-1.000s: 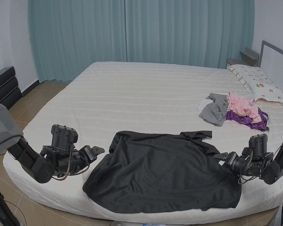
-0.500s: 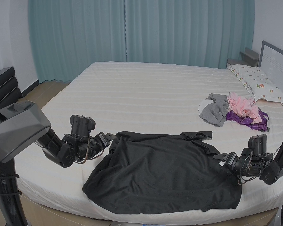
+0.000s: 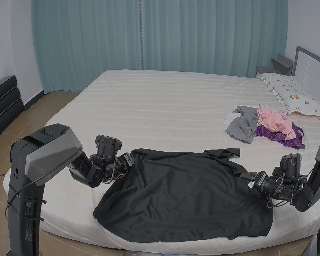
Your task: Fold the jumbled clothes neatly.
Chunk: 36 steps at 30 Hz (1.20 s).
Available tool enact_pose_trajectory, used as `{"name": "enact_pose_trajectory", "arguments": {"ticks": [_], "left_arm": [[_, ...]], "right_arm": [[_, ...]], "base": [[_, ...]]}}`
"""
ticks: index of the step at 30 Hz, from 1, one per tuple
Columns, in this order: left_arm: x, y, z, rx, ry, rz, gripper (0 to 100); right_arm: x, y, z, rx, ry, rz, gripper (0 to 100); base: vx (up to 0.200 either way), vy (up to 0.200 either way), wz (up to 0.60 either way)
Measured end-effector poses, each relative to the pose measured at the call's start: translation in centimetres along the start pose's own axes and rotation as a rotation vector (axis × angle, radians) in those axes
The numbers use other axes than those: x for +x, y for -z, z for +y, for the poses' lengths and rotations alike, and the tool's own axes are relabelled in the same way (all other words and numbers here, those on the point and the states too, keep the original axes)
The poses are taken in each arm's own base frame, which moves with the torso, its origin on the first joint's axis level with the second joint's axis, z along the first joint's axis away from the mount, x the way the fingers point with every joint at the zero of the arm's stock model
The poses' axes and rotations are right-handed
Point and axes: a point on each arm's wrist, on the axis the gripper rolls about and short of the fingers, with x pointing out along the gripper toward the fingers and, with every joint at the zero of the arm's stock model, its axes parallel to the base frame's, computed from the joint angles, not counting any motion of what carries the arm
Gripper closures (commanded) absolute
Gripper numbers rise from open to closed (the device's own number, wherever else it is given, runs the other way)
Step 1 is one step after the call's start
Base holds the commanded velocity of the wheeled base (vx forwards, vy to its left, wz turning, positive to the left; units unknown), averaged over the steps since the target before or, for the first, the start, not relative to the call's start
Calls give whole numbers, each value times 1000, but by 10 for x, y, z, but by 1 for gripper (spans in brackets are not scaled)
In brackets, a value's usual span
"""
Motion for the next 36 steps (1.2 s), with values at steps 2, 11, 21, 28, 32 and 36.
{"name": "enact_pose_trajectory", "arguments": {"ticks": [2, 11, 21, 28, 32, 36], "left_arm": [[4, -2, 1, -2, -4, -12, 100], [10, -34, 3, -30, -29, -145, 100], [-25, -58, 1, -64, -53, -273, 100], [-34, -73, -12, -55, -8, -337, 100], [-31, -83, -18, -45, 12, -373, 100], [-27, -87, -17, -48, -4, -399, 100]], "right_arm": [[1, 1, -1, 2, 2, -1, 0], [-1, 0, -2, 35, 4, -44, 0], [-6, -2, 11, 90, -82, -190, 0], [-9, 4, 12, 135, -99, -185, 0], [-8, 8, 15, 146, -107, -169, 0], [-6, 10, 17, 167, -119, -158, 0]], "base": [[0, 0, 0], [0, 0, 0], [0, 0, 0], [0, 0, 0], [0, 0, 0], [0, 0, 0]]}}
